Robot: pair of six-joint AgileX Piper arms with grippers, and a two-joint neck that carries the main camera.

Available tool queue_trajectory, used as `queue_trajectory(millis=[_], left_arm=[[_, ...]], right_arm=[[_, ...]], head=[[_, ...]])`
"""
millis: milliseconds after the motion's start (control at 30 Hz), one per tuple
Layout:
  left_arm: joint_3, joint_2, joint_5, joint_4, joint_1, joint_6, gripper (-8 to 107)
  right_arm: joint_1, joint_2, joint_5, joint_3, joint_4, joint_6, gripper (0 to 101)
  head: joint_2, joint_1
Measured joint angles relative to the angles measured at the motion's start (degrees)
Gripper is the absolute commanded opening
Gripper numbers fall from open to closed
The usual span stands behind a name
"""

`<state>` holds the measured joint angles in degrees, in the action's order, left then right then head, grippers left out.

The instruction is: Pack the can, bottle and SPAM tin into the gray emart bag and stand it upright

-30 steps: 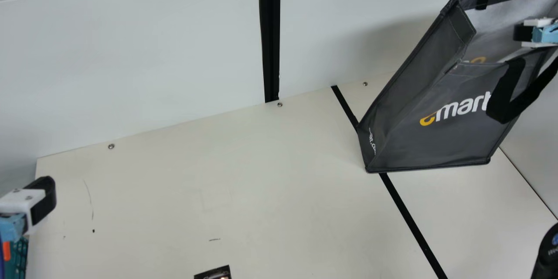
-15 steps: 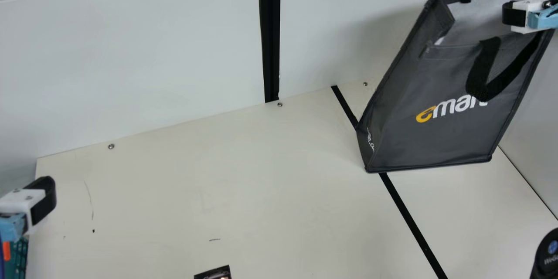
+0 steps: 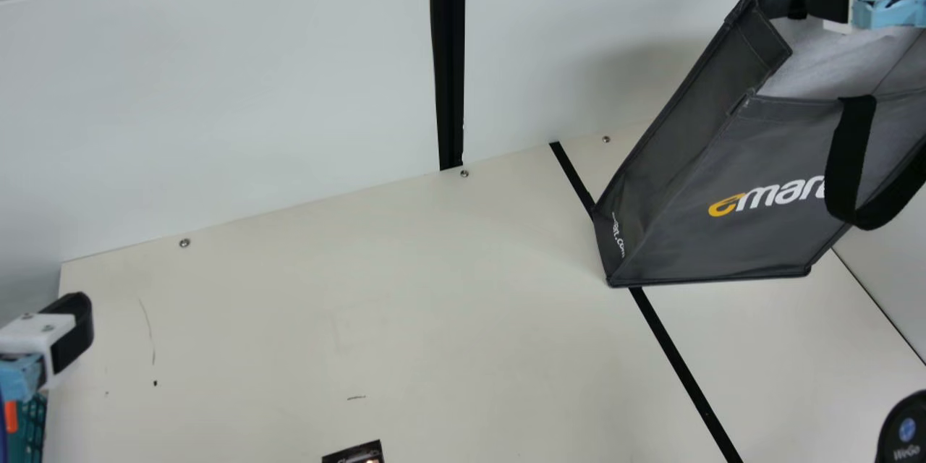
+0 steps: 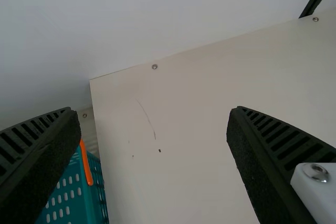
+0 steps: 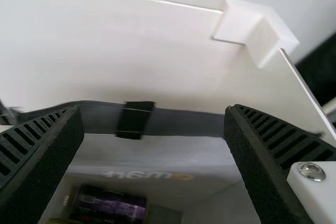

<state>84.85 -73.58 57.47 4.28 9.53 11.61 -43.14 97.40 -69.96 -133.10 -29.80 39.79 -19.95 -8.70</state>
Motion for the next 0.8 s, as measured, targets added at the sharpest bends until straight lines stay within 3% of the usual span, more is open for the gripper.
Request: queue_trajectory(millis=[800], left_arm=[[0.0, 0.0, 0.0, 0.0, 0.0, 0.0, 90]], right_arm=[[19.3, -4.3, 0.1, 3.0, 0.6, -4.9, 95]], head=[[0.1, 0.0]])
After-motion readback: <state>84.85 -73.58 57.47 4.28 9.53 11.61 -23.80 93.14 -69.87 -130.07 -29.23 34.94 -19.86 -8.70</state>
